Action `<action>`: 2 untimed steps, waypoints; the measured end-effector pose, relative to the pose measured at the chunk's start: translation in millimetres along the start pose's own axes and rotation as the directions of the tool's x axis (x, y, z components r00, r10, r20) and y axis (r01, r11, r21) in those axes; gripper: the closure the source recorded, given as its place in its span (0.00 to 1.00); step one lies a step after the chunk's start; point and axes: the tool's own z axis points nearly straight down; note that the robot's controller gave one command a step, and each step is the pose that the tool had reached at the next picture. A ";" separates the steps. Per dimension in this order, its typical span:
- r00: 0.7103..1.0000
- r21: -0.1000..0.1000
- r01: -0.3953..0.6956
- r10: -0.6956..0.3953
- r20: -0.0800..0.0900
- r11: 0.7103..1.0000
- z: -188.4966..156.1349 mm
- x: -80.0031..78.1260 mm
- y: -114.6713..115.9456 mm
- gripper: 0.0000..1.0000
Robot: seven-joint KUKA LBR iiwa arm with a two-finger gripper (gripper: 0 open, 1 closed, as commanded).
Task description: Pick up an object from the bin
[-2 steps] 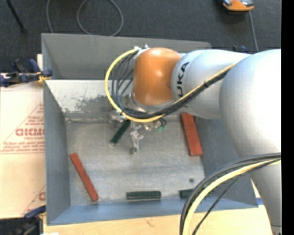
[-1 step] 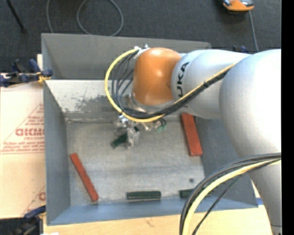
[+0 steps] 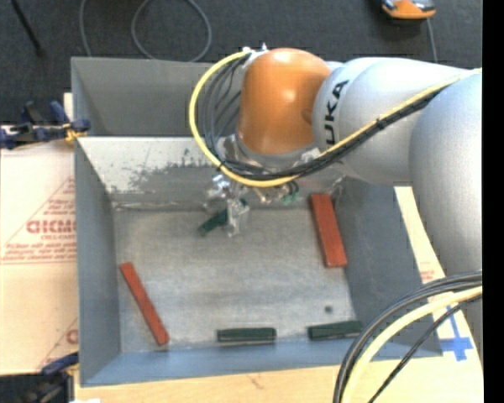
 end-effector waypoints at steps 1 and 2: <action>1.000 -0.002 -0.005 0.005 -0.004 1.000 -21.7 -1.9 -1.6 1.00; 1.000 -0.003 -0.009 0.009 -0.004 1.000 -24.5 -3.1 -2.5 1.00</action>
Offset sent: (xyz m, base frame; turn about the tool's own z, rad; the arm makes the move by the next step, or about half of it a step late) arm 0.0002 0.0002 0.0190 0.0000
